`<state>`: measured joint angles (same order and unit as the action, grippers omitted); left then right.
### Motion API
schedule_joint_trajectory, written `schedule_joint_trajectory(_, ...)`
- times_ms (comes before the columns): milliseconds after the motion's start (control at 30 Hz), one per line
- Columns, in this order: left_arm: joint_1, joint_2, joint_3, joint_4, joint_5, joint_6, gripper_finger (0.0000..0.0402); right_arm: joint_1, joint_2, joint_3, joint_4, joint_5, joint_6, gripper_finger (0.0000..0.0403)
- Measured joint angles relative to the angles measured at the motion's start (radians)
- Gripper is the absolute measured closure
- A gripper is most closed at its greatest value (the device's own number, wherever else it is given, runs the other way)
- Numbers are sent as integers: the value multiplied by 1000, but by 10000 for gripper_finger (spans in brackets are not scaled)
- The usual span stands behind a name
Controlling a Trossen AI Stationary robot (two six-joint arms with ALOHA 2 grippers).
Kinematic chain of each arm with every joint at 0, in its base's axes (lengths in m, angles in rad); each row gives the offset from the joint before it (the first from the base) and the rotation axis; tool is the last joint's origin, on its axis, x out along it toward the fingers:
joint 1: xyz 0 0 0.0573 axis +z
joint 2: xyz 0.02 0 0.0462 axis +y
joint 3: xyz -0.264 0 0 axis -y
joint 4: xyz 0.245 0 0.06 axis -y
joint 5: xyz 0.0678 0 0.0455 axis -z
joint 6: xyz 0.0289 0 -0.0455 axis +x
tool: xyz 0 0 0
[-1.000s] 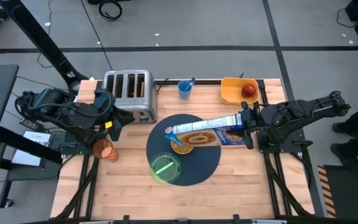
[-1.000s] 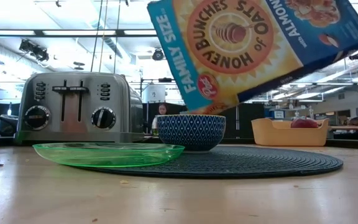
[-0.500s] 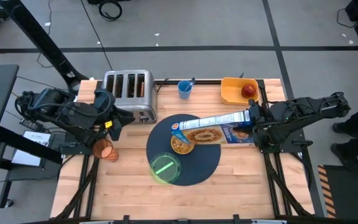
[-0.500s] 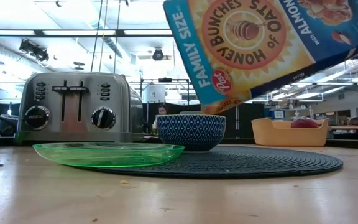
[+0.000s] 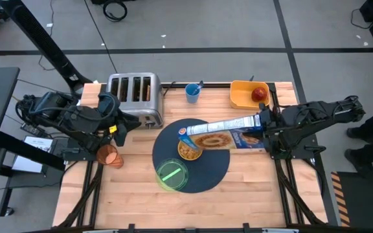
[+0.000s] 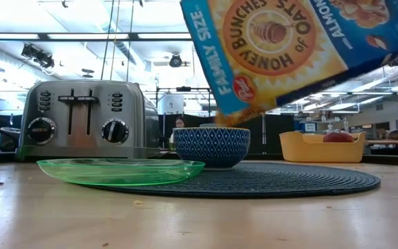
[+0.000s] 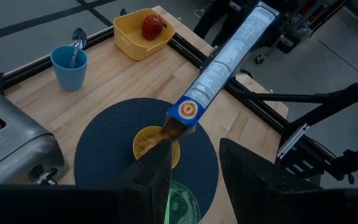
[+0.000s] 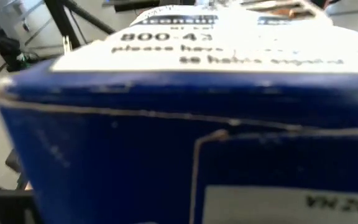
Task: Arrange a breakfast setting
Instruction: Pour the cereal from the box into the yellow bowl on the placemat
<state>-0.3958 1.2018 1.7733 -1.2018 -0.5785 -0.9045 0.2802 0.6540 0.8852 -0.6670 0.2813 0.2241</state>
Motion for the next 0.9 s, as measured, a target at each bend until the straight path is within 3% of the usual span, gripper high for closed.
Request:
schedule_joint_trajectory(267,0,0,0,15,0,0,260,0,50,0,7,7,-10,241)
schedule_joint_trajectory(667,0,0,0,21,0,3,260,0,-25,0,-16,-65,34,241)
schedule_joint_trajectory(900,0,0,0,37,0,3,260,1,-25,0,-15,-38,28,241)
